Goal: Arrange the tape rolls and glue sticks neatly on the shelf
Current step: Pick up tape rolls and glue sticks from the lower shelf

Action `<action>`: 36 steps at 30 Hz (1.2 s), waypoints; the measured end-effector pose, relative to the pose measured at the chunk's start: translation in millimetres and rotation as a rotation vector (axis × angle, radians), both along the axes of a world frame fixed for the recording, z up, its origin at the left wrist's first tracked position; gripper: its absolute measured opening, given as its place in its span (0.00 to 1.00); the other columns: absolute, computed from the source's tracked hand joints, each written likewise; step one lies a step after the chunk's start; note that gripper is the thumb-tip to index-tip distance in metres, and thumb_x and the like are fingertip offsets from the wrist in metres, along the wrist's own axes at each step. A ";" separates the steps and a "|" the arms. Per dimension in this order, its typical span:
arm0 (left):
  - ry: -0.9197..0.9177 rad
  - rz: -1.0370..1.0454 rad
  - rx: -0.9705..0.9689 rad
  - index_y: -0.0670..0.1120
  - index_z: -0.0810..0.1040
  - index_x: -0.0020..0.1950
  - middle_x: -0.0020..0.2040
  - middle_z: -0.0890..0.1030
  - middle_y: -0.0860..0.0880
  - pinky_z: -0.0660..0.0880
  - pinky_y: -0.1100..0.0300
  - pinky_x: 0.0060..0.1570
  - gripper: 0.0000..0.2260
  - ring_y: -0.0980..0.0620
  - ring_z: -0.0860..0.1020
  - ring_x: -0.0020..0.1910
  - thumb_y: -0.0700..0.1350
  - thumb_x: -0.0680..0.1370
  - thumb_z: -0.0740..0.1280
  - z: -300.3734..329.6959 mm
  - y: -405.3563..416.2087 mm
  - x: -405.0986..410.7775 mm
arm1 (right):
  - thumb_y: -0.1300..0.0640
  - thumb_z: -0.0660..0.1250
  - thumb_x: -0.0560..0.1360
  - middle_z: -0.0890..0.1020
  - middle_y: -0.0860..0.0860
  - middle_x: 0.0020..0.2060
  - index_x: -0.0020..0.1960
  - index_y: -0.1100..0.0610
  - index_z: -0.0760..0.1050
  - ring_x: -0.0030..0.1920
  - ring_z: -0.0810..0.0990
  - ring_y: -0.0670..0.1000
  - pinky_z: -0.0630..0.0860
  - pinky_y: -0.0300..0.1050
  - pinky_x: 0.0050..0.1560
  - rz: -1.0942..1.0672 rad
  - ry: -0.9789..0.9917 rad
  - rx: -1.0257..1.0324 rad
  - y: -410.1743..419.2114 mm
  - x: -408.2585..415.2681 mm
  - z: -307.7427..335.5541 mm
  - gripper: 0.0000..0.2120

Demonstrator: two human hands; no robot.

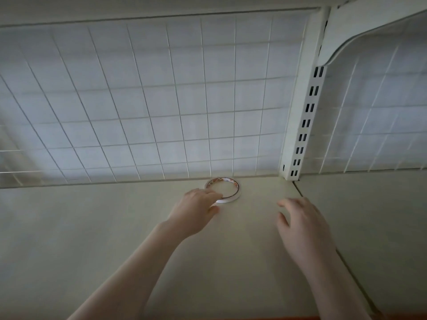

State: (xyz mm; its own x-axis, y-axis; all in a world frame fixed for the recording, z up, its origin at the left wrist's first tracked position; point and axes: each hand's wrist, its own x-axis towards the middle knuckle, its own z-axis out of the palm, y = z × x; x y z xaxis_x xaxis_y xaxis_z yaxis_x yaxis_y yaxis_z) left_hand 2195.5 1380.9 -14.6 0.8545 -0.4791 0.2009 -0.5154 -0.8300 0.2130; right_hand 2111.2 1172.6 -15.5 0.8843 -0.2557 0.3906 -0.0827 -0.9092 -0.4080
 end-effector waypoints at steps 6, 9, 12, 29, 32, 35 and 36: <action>-0.023 0.011 0.042 0.48 0.79 0.55 0.51 0.78 0.50 0.72 0.54 0.51 0.09 0.46 0.76 0.51 0.46 0.78 0.63 4.7 1.3 -8.1 | 0.57 0.62 0.76 0.75 0.52 0.55 0.61 0.55 0.75 0.56 0.74 0.55 0.68 0.46 0.50 0.036 0.018 0.026 0.2 -3.4 2.3 0.14; -0.001 0.035 0.043 0.49 0.80 0.52 0.49 0.77 0.52 0.73 0.53 0.48 0.07 0.48 0.76 0.49 0.46 0.78 0.63 8.7 4.5 -20.5 | 0.56 0.61 0.77 0.75 0.52 0.53 0.61 0.54 0.74 0.55 0.74 0.54 0.68 0.45 0.49 0.070 0.026 -0.001 1.6 -5.6 2.0 0.13; 0.006 0.059 0.032 0.49 0.79 0.47 0.47 0.78 0.53 0.74 0.52 0.46 0.05 0.48 0.77 0.46 0.46 0.76 0.64 9.9 15.2 -33.1 | 0.55 0.60 0.77 0.76 0.52 0.51 0.59 0.54 0.74 0.53 0.74 0.54 0.68 0.46 0.51 0.100 0.026 -0.083 4.0 -6.9 1.7 0.12; -0.324 0.332 -0.076 0.51 0.79 0.40 0.38 0.78 0.54 0.75 0.55 0.30 0.02 0.46 0.79 0.36 0.44 0.72 0.68 48.2 187.8 -150.3 | 0.61 0.76 0.62 0.78 0.53 0.34 0.40 0.58 0.80 0.35 0.78 0.57 0.77 0.48 0.34 0.362 -0.214 -0.247 158.6 -44.3 20.5 0.09; -0.396 0.381 -0.060 0.51 0.79 0.39 0.37 0.77 0.55 0.73 0.58 0.27 0.07 0.48 0.79 0.34 0.49 0.71 0.62 57.0 249.1 -176.7 | 0.61 0.77 0.62 0.79 0.53 0.34 0.40 0.58 0.80 0.34 0.79 0.57 0.77 0.47 0.33 0.408 -0.237 -0.230 222.3 -53.3 26.3 0.09; -0.442 0.437 -0.068 0.51 0.79 0.39 0.37 0.77 0.54 0.74 0.56 0.26 0.13 0.48 0.79 0.34 0.53 0.70 0.56 60.5 321.7 -206.3 | 0.62 0.76 0.62 0.78 0.53 0.33 0.40 0.57 0.79 0.34 0.79 0.58 0.77 0.48 0.33 0.458 -0.250 -0.208 297.4 -63.1 23.7 0.08; -0.451 0.452 -0.062 0.51 0.79 0.39 0.37 0.78 0.54 0.74 0.56 0.25 0.13 0.48 0.79 0.33 0.53 0.70 0.56 60.7 347.4 -215.1 | 0.62 0.75 0.63 0.78 0.53 0.33 0.40 0.57 0.79 0.33 0.79 0.58 0.77 0.49 0.33 0.467 -0.243 -0.204 324.1 -67.1 20.8 0.07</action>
State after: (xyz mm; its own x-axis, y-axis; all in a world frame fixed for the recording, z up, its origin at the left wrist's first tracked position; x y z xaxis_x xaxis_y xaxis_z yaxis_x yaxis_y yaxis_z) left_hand 1980.4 1728.3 46.0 0.7946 -0.0671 0.6034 -0.1677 -0.9795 0.1118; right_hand 2044.1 1496.7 5.3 0.7640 0.2438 0.5974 0.4220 -0.8892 -0.1768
